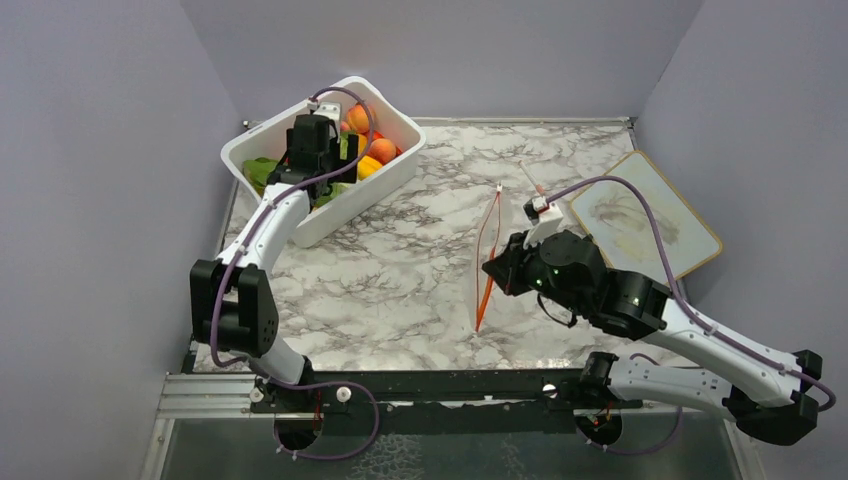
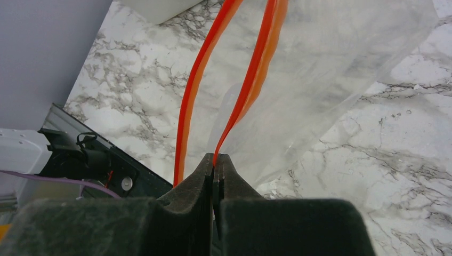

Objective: Place the food in the zip-top bag and seal the zipper
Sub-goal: Pick up the fake vegetable from the bin.

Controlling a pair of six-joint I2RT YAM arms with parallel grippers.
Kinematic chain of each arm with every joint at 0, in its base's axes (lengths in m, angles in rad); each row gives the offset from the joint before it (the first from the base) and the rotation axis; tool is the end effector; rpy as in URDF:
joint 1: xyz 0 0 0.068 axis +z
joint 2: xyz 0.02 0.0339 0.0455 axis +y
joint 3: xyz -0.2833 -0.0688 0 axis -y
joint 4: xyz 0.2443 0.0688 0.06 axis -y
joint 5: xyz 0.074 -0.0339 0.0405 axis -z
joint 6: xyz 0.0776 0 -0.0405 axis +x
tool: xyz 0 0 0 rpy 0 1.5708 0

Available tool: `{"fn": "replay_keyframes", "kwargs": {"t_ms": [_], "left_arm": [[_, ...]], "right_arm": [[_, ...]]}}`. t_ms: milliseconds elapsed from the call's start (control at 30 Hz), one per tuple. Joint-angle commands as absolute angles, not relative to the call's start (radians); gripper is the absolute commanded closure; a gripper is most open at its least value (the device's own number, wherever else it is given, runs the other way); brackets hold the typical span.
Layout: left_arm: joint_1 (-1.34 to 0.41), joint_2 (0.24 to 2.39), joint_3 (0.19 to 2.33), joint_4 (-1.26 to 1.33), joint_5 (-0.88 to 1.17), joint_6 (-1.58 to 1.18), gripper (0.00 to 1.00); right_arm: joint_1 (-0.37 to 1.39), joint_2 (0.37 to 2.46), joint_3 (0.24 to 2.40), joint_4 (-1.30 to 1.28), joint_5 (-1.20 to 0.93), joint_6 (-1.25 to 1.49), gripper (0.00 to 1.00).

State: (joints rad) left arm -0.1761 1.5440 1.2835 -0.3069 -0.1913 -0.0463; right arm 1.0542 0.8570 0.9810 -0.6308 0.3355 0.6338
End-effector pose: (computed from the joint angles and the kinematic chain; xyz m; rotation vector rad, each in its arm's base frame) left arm 0.3871 -0.0539 0.3110 0.0262 2.1273 0.0733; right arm 0.1202 0.1598 0.3459 -0.2346 2.1080 0.6909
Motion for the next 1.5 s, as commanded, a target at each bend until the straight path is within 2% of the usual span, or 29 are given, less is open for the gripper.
{"fn": "replay_keyframes", "kwargs": {"t_ms": [0, 267, 500, 900, 1300, 1467], "left_arm": [[-0.15, 1.614, 1.383, -0.213, -0.154, 0.01, 0.01], [-0.133, 1.803, 1.542, -0.168, -0.181, 0.028, 0.01], [-0.13, 1.907, 1.617, -0.169, -0.14, 0.02, 0.01], [-0.131, 2.065, 1.766, -0.223, -0.217, 0.053, 0.01], [-0.131, 2.125, 1.775, -0.269, -0.285, 0.052, 0.01], [-0.132, 2.123, 1.777, -0.281, -0.261, 0.062, 0.12]], "right_arm": [[1.056, 0.89, 1.023, -0.651, 0.336, 0.646, 0.99], [1.055, 0.947, 1.091, -0.678, 0.335, 0.641, 0.99], [1.056, 0.949, 1.106, -0.673, 0.329, 0.629, 0.99], [1.057, 0.909, 1.081, -0.667, 0.321, 0.625, 0.99], [1.057, 0.902, 1.07, -0.651, 0.336, 0.601, 0.99], [1.056, 0.89, 1.067, -0.65, 0.34, 0.603, 0.99]]}}
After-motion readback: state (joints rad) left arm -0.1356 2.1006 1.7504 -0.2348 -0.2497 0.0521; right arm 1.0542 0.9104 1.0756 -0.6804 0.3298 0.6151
